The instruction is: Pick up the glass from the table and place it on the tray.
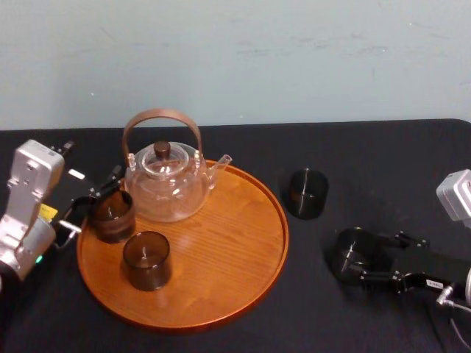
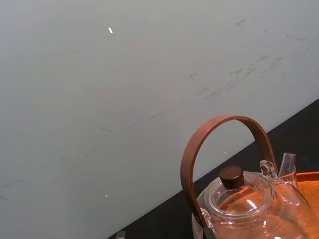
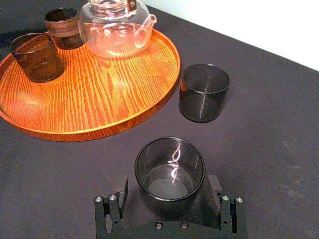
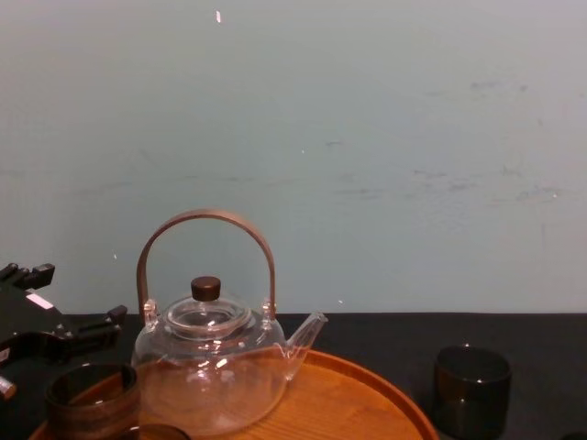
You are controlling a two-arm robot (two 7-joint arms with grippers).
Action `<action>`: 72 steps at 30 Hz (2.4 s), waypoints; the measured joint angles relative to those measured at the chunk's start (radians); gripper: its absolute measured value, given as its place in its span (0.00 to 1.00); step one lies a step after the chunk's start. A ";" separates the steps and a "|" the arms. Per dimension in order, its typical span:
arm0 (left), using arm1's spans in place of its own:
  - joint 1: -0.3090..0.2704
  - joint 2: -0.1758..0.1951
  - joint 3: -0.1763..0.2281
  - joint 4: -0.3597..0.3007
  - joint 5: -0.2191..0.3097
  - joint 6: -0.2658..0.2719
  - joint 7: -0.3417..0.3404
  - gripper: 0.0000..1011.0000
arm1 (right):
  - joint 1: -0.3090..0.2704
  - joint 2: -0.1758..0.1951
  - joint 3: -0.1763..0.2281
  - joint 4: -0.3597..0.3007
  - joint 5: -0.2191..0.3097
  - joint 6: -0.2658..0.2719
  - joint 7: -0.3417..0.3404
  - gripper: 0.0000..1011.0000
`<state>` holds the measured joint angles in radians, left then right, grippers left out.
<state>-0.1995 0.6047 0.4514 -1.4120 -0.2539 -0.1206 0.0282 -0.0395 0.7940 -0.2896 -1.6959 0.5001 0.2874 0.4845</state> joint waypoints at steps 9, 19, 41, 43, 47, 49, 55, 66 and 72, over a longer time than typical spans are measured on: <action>0.000 0.000 0.000 0.000 0.000 0.000 0.000 0.99 | 0.042 -0.019 -0.026 0.033 -0.007 0.016 0.000 0.99; 0.000 0.000 0.000 0.000 0.000 0.000 0.000 0.99 | 0.094 -0.042 -0.062 0.063 -0.019 0.023 0.010 0.99; 0.000 0.000 0.000 0.000 0.000 0.000 0.000 0.99 | 0.102 -0.041 -0.073 0.064 -0.031 0.017 0.010 0.94; 0.000 0.000 0.000 0.000 0.000 0.000 0.000 0.99 | 0.102 -0.042 -0.073 0.064 -0.030 0.017 0.010 0.90; 0.000 0.000 0.000 0.000 0.000 0.000 0.000 0.99 | 0.102 -0.042 -0.073 0.064 -0.029 0.017 0.010 0.89; 0.000 0.000 0.000 0.000 0.000 0.000 0.000 0.99 | 0.102 -0.042 -0.073 0.064 -0.029 0.018 0.010 0.89; 0.000 0.000 0.000 0.000 0.000 0.000 0.000 0.99 | 0.102 -0.042 -0.072 0.064 -0.028 0.018 0.010 0.89; 0.000 0.000 0.000 0.000 0.000 0.000 0.000 0.99 | 0.102 -0.034 -0.069 0.060 -0.011 0.008 0.033 0.89; 0.000 0.000 0.000 0.000 0.000 0.000 0.000 0.99 | 0.120 -0.021 -0.069 0.050 0.011 0.000 0.062 0.89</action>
<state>-0.1995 0.6047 0.4514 -1.4120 -0.2539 -0.1206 0.0283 0.0809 0.7728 -0.3587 -1.6457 0.5106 0.2874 0.5460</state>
